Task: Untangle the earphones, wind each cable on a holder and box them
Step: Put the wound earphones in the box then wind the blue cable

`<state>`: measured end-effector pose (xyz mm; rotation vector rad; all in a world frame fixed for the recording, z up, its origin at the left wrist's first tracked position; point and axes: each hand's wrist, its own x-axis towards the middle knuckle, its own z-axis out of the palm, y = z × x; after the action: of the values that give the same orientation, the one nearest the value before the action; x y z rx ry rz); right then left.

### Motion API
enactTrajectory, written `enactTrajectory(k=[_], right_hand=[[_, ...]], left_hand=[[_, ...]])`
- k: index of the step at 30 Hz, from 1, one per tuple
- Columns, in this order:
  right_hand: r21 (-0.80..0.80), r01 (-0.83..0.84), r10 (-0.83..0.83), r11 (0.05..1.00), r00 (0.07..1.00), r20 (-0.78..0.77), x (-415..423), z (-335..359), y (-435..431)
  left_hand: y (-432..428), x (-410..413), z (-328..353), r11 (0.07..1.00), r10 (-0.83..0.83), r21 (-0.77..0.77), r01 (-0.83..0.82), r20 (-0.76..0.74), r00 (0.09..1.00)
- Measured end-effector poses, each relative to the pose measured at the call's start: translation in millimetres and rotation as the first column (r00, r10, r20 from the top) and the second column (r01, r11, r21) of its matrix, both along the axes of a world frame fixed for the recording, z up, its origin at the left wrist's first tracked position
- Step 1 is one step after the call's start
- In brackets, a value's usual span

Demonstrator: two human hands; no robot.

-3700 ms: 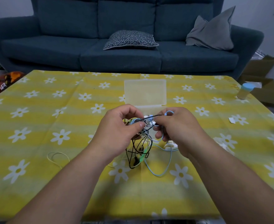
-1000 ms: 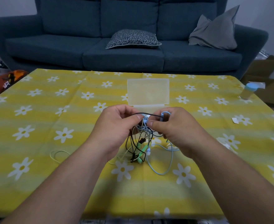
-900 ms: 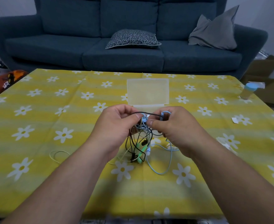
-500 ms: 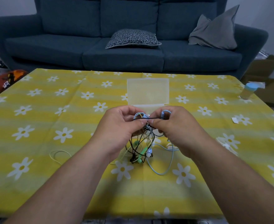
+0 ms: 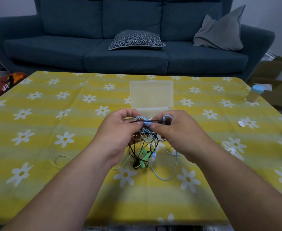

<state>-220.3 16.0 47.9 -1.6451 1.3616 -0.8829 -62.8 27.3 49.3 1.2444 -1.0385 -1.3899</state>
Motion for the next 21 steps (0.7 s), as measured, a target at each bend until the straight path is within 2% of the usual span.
enactTrajectory(k=[4, 12, 17, 21], right_hand=[[-0.048, -0.004, -0.001, 0.999, 0.995, -0.099, 0.8, -3.6, -1.3], [0.022, 0.026, -0.026, 0.999, 0.999, -0.035, 0.2, -4.2, -2.5], [0.098, 0.019, -0.021, 0.995, 1.0, 0.014, -0.2, -8.2, -5.0], [0.139, -0.01, 0.008, 0.99, 1.0, 0.01, 1.4, -10.3, -4.5]], left_hand=[[-0.3, -0.3, 1.2, 0.999, -0.002, 0.038, 0.002, -0.016, 1.0], [0.3, -0.7, 2.0, 0.993, -0.05, 0.099, 0.057, -0.071, 0.996], [2.4, 1.8, 2.5, 0.985, -0.168, 0.03, 0.168, -0.009, 0.986], [2.8, 0.7, 0.0, 0.991, -0.134, -0.002, 0.134, 0.061, 0.989]])
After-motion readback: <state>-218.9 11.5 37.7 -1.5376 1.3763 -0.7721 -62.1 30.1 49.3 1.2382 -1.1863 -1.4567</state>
